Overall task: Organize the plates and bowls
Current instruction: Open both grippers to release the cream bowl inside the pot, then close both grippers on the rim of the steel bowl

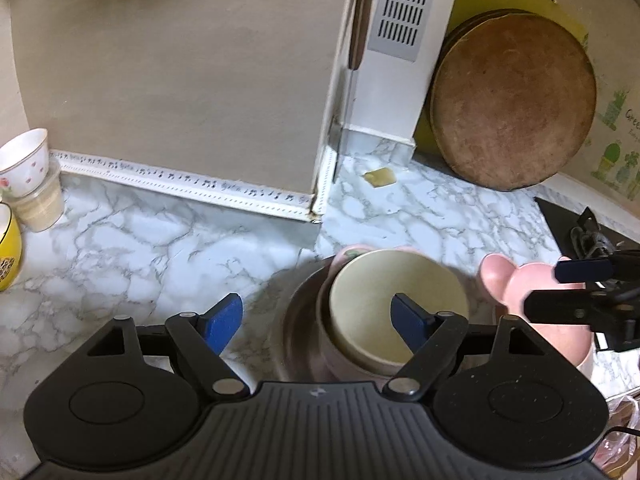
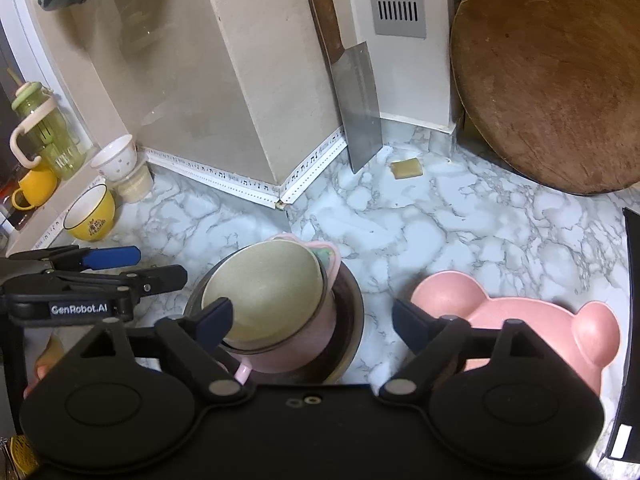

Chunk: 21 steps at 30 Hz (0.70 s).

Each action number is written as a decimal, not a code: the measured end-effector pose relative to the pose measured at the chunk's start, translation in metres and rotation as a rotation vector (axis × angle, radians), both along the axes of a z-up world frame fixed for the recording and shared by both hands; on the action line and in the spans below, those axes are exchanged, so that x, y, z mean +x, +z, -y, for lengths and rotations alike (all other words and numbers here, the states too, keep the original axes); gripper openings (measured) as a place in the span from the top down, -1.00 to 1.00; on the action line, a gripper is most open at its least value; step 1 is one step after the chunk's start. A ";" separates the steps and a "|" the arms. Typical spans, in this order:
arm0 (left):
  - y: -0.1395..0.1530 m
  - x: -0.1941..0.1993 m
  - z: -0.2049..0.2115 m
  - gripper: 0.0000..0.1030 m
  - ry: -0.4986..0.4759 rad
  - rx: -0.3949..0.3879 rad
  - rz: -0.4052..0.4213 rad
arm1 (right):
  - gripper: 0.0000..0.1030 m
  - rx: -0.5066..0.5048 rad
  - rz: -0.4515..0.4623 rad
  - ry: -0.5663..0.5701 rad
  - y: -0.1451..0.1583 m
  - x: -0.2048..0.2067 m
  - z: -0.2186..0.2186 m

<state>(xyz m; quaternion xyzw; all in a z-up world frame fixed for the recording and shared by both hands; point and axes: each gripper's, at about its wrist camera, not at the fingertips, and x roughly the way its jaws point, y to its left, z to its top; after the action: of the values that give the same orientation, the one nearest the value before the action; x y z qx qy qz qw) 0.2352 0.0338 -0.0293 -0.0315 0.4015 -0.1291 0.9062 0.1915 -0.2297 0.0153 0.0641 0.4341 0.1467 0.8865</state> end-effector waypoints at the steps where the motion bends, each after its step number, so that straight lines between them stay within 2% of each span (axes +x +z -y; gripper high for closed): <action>1: -0.003 0.001 -0.001 -0.59 0.006 0.006 -0.005 | -0.77 0.001 0.007 0.002 -0.001 -0.002 0.001; 11: -0.035 0.002 -0.015 -0.59 0.075 0.048 -0.017 | -0.77 0.000 -0.001 -0.026 -0.032 -0.013 0.006; 15: -0.047 0.005 -0.018 -0.59 0.078 0.056 -0.026 | -0.70 -0.006 -0.025 -0.032 -0.043 -0.014 0.005; 18: -0.054 0.006 -0.015 -0.58 0.091 0.103 -0.013 | -0.65 -0.015 -0.025 -0.030 -0.049 -0.015 0.003; 21: -0.059 0.008 -0.017 -0.58 0.079 0.089 -0.021 | -0.61 -0.026 -0.015 -0.019 -0.052 -0.015 0.000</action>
<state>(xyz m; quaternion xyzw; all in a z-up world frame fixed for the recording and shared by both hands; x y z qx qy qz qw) 0.2434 0.0503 -0.0887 -0.0081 0.4147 -0.0750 0.9068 0.1763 -0.2300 -0.0365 0.0575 0.4422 0.1321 0.8853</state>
